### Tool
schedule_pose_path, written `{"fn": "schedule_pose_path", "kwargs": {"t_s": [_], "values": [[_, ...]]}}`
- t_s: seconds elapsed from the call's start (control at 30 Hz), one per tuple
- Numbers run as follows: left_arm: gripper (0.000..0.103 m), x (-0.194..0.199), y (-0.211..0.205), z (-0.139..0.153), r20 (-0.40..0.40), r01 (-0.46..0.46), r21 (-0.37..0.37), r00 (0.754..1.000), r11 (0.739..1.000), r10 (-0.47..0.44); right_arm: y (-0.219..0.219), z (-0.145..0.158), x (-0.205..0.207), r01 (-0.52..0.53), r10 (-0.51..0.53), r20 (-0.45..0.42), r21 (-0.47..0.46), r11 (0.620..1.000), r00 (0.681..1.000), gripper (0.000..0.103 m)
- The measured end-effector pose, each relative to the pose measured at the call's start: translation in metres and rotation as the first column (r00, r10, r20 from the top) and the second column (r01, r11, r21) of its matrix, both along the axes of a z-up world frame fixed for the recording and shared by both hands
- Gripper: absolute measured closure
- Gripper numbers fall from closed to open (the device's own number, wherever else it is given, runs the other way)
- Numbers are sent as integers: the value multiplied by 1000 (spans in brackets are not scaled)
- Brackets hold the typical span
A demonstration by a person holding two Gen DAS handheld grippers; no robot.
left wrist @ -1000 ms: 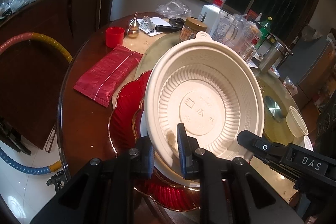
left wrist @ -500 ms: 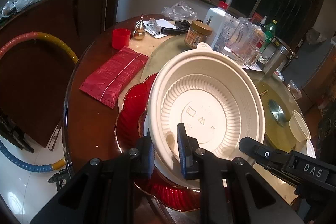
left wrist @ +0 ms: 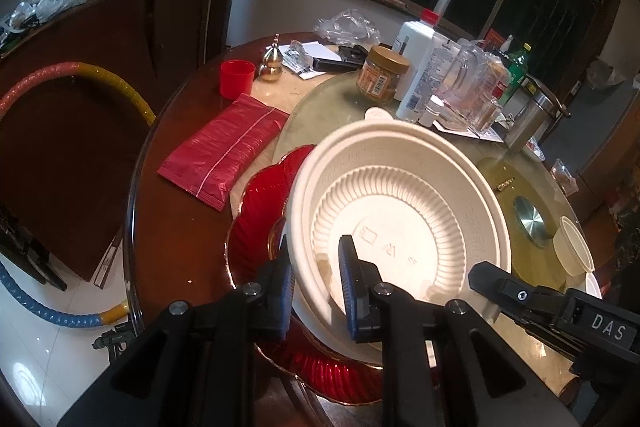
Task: Organize plates and bowls
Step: 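Lower the beige bowl into the white bowl on the red plates, then open both grippers and release the beige bowl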
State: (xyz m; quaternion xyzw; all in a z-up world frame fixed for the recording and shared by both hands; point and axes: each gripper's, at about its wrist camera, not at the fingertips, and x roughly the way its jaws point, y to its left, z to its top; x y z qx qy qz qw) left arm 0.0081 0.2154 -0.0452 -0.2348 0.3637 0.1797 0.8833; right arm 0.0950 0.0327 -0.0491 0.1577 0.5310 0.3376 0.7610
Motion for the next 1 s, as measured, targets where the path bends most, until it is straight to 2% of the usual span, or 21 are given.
{"fn": "schedule_pose_path", "kwargs": {"t_s": [0.17, 0.27, 0.33, 0.4, 0.43, 0.67, 0.87, 1.0], "values": [[82, -2, 2, 0, -1, -9, 3, 1000, 1000, 9, -1, -1, 1, -2, 2, -6, 0, 1000, 1000, 88], [77, -3, 2, 1, 2, -13, 1, 1000, 1000, 13, -1, -2, 2, -6, 6, -9, 0, 1000, 1000, 86], [62, -4, 2, 2, 12, -19, 1, 1000, 1000, 19, -2, 0, 2, -3, 3, 0, 0, 1000, 1000, 79], [50, -6, 3, 5, 34, -34, 8, 999, 999, 34, -3, 3, 1, 5, -5, 14, -1, 1000, 1000, 59], [48, -7, 3, 6, 42, -40, 14, 998, 999, 40, -5, 4, 1, 10, -10, 20, 2, 1000, 1000, 56], [48, -12, 1, 15, 77, -69, 43, 995, 997, 65, -14, 8, 1, 29, -30, 25, 37, 999, 999, 56], [28, -30, -3, 38, 210, -161, 114, 968, 980, 134, -34, 14, 4, 82, -86, 24, 115, 990, 996, 56], [27, -30, -16, 50, 240, -159, 185, 964, 970, 113, -50, 16, 7, 115, -119, 17, 150, 982, 993, 56]]}}
